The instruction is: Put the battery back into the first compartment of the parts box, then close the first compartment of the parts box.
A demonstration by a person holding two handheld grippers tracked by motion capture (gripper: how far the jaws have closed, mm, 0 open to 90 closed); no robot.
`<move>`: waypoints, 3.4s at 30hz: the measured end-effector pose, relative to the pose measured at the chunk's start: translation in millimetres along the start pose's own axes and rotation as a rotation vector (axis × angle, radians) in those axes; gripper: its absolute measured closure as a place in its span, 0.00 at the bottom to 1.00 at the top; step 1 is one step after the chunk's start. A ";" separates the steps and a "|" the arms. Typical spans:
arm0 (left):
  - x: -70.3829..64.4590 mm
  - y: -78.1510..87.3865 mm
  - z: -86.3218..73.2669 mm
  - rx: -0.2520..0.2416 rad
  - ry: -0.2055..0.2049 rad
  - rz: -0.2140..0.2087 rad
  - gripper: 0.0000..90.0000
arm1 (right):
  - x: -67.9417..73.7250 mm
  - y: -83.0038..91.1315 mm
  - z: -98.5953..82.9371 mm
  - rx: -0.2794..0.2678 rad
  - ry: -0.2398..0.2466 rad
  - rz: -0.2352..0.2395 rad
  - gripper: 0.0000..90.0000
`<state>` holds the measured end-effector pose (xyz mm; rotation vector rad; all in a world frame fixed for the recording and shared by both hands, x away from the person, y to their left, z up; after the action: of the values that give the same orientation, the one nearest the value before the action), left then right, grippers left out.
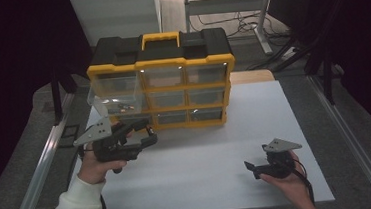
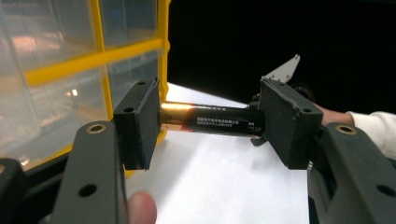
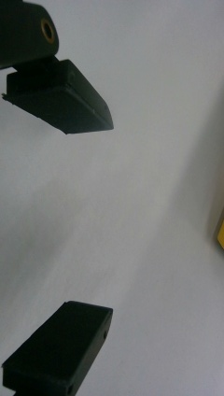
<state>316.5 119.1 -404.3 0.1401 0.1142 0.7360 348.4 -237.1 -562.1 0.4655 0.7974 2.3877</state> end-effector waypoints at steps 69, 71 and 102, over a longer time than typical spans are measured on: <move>72.9 18.4 84.4 0.030 0.081 0.337 0.20 | -0.8 0.6 0.1 -0.004 -0.001 0.001 0.11; 66.2 20.8 80.2 0.037 0.071 0.309 0.18 | -0.8 0.7 0.1 -0.004 -0.003 0.000 0.11; 65.9 37.8 7.7 0.150 0.089 0.415 0.99 | -0.3 0.0 1.2 -0.006 0.001 0.000 0.11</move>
<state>341.2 190.6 -394.0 0.2796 0.2302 1.1485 349.2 -236.7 -561.2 0.4621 0.7899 2.3903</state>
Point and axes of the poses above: each handheld gripper's, and its own axes: y roughly backward along the jaws, z roughly out of its top, x roughly to its left, the point moved 9 cm from there along -y, roughly forward along the jaws, and after that the axes turned 15 degrees about z, right-handed, at the moved point
